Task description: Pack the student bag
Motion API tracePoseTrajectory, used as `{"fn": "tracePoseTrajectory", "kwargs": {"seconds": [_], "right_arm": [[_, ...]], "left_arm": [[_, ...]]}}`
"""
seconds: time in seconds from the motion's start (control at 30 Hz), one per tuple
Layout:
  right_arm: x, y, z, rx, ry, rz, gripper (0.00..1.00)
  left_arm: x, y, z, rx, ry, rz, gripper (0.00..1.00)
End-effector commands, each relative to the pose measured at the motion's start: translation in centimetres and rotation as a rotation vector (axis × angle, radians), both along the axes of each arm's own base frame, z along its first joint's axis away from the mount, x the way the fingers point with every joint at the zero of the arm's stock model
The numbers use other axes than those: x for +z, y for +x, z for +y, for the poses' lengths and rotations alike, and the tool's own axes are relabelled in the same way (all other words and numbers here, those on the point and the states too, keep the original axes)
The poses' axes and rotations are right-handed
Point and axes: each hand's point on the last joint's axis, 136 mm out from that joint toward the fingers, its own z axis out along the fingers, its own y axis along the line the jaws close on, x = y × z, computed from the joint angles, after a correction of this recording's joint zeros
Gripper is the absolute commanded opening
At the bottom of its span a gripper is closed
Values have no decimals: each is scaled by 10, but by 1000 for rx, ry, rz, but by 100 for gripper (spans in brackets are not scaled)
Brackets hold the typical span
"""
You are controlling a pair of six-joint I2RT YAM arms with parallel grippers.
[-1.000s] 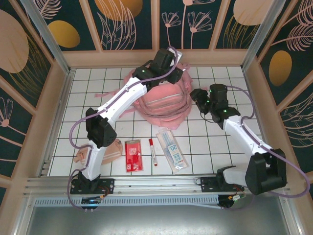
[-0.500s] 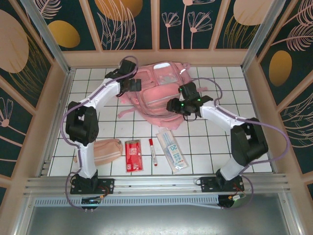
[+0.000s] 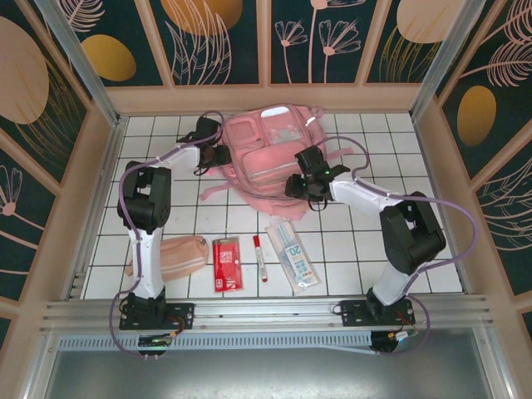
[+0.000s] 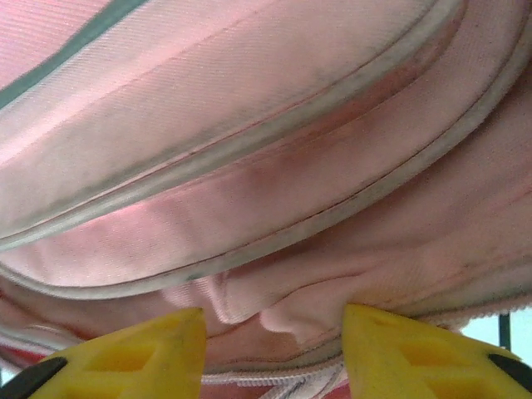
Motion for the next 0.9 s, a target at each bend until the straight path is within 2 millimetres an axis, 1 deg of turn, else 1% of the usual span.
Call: {"fn": "tracePoseTrajectory", "kwargs": {"seconds": [0.0, 0.03, 0.1, 0.17, 0.23, 0.33, 0.37, 0.43, 0.47, 0.53, 0.6, 0.67, 0.77, 0.8, 0.87], "right_arm": [[-16, 10, -26, -46, -63, -5, 43], [-16, 13, -30, -52, -59, -6, 42], [-18, 21, -39, -54, -64, -29, 35], [-20, 28, -39, -12, -34, -65, 29], [-27, 41, -36, 32, -20, -117, 25], [-41, 66, -38, 40, -54, -158, 21], [-42, 78, -40, 34, -62, -181, 21], [-45, 99, -38, 35, -23, -199, 21], [-44, 110, -37, 34, 7, -205, 21], [-38, 128, -32, 44, 52, -230, 22], [-28, 142, -24, 57, 94, -239, 26], [-15, 150, -19, 48, 137, -251, 30], [10, 147, -19, 32, 191, -268, 35], [20, 142, -18, 40, 205, -280, 37], [41, 129, -24, 35, 212, -309, 41]], "left_arm": [[-9, -8, -2, -23, 1, 5, 21], [-5, -14, -5, -31, -19, 9, 13], [8, -27, -9, -37, -73, 11, 9], [24, -42, -12, -34, -121, 5, 7], [40, -59, -13, -34, -167, 3, 6], [56, -81, -15, -34, -218, 19, 6], [59, -89, -15, -36, -231, 29, 5], [64, -102, -17, -23, -268, 42, 2], [64, -108, -21, -22, -299, 50, 1], [70, -119, -32, -35, -364, 45, 0], [65, -125, -36, -24, -373, 61, 0], [58, -128, -34, 6, -370, 86, 0], [57, -129, -39, 40, -415, 101, 0], [60, -128, -42, 43, -442, 99, 0], [62, -128, -44, 83, -487, 114, 0]]}}
